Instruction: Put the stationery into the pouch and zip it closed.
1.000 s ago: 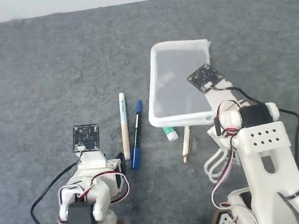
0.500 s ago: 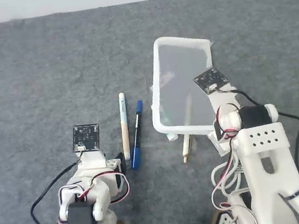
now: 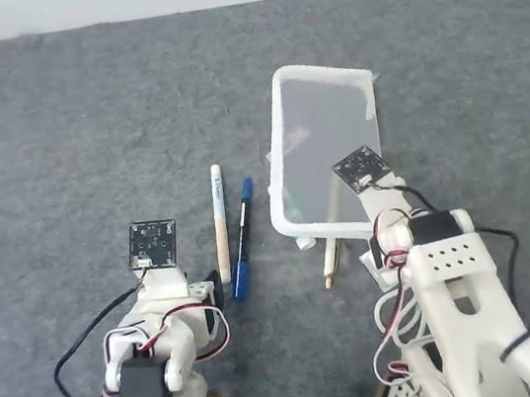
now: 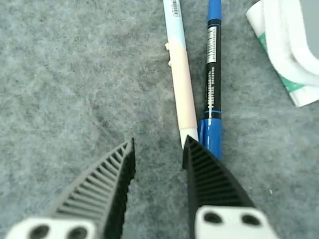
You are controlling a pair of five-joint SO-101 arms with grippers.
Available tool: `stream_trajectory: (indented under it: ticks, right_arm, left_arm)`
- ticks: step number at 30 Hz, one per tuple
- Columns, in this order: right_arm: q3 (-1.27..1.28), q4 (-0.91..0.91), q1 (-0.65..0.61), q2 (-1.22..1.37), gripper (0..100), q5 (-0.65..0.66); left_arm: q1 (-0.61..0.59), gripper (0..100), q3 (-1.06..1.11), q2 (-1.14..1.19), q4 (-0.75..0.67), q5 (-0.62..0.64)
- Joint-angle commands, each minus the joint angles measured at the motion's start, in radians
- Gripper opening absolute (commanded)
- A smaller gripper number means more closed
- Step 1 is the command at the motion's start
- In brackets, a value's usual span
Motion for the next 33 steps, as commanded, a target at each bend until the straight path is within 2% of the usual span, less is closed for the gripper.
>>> stream_trajectory:
  ticks: [1,17,24,29,33]
  right_arm:
    - [0.008,-0.044,-0.008,-0.039,24.2,0.009]
    - [0.089,-0.111,-0.007,-0.039,24.1,0.006]
    - [0.187,-0.225,-0.007,-0.039,23.9,0.006]
    - [0.189,-0.248,0.024,-0.042,16.5,0.009]
    - [0.190,-0.265,0.045,-0.041,15.8,0.009]
  left_arm:
    - [-0.005,15,-0.007,-0.026,0.002,0.009]
    - [-0.005,15,-0.007,-0.026,0.002,0.009]
    - [-0.005,15,-0.007,-0.026,0.002,0.009]
    - [-0.005,15,-0.007,-0.026,0.002,0.009]
    - [-0.005,15,-0.007,-0.026,0.002,0.009]
